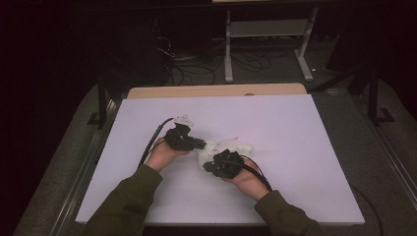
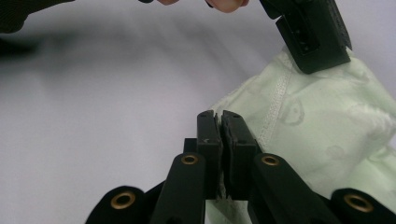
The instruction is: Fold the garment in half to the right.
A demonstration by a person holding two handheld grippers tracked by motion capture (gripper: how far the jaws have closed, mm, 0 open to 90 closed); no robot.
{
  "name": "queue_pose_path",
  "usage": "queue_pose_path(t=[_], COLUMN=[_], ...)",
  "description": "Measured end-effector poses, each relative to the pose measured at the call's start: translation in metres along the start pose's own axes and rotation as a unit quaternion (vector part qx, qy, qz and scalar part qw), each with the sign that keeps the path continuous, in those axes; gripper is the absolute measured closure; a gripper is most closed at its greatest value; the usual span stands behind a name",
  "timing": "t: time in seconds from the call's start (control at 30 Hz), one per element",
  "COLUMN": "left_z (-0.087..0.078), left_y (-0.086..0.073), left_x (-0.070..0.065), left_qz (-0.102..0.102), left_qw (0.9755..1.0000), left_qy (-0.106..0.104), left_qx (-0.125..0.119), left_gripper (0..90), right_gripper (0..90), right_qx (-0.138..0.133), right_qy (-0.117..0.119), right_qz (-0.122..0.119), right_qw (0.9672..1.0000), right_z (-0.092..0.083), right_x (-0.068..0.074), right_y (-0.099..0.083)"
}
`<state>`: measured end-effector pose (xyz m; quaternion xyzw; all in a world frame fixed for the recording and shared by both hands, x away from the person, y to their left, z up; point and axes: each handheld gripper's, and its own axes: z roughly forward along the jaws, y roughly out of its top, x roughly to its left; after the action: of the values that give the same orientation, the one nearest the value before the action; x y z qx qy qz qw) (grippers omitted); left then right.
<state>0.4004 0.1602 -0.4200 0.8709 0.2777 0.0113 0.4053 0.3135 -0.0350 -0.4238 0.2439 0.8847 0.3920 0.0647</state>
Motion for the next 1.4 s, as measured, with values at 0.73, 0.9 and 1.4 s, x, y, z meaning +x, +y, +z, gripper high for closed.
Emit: queue_pose_path(t=[0.73, 0.9, 1.4], left_z=[0.016, 0.018, 0.027], left_y=[0.019, 0.023, 0.040], left_x=[-0.007, -0.008, -0.017], left_qz=[0.017, 0.021, 0.032], left_qw=[0.9997, 0.9996, 0.9991], left_qy=[-0.005, -0.006, -0.011], left_qx=[0.016, 0.016, 0.025], left_gripper=[82.4, 82.2, 81.4], right_gripper=[85.6, 85.6, 85.3], right_qx=[-0.008, -0.011, -0.027], right_qy=[-0.011, -0.012, -0.016], right_qz=[0.013, 0.015, 0.035], right_qw=[0.9998, 0.9998, 0.9989], right_z=[-0.015, -0.019, -0.037], right_x=[-0.011, -0.014, -0.025], right_y=[-0.010, -0.012, -0.022])
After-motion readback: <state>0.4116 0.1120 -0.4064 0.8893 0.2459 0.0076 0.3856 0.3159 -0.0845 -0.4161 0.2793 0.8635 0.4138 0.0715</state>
